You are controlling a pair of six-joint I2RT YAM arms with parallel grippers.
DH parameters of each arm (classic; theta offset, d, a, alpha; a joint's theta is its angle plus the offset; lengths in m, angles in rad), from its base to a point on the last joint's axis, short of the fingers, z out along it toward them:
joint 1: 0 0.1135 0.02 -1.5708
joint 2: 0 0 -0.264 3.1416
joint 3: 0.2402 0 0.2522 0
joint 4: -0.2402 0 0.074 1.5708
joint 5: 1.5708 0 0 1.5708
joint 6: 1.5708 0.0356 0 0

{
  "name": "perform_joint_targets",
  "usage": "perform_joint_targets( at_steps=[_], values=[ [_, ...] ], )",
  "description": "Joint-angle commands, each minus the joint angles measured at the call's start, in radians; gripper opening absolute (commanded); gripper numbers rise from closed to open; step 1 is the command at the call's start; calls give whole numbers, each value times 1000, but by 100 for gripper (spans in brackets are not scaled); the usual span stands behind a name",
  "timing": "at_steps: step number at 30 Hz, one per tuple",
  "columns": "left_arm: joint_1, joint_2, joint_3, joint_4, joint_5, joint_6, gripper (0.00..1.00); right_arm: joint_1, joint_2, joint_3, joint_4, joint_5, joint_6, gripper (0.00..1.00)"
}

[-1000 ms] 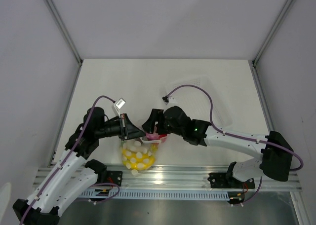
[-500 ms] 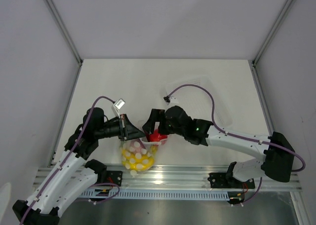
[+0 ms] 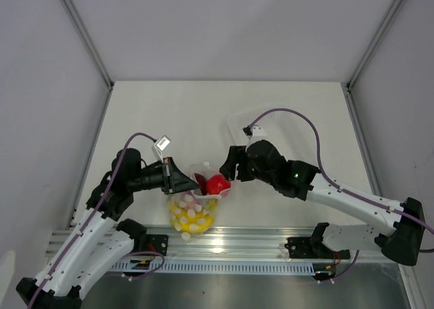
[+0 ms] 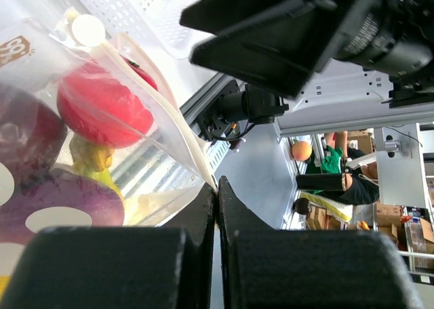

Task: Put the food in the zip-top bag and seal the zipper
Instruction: Place the fake vegetable in the zipper food storage bag, then adjust the zipper food storage bag at the center of the board.

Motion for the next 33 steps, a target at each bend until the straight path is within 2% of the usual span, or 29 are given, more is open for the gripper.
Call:
perform_joint_targets(
  at_steps=[1,2,5,12,16,19,21,33],
  values=[
    [1,-23,65,14,36,-9,0,-22,-12,-8,-13,-45,-162,67],
    [1,-26,70,10,37,-9,1,-31,-17,-28,1,-56,-225,62],
    [1,-32,82,-9,45,-6,1,-82,-17,-45,41,-132,-323,59],
    [1,-50,95,-47,59,2,1,-186,-12,-62,128,-410,-452,58],
    [1,-61,84,-35,77,-15,0,-212,8,-65,165,-499,-469,57],
    [1,-70,82,-26,90,-27,1,-217,28,-94,223,-612,-459,51],
    [1,-72,87,-33,93,-23,1,-214,39,-114,282,-706,-452,51],
    [-1,-87,90,-47,102,-23,1,-200,69,-210,349,-726,-446,50]
  ],
)
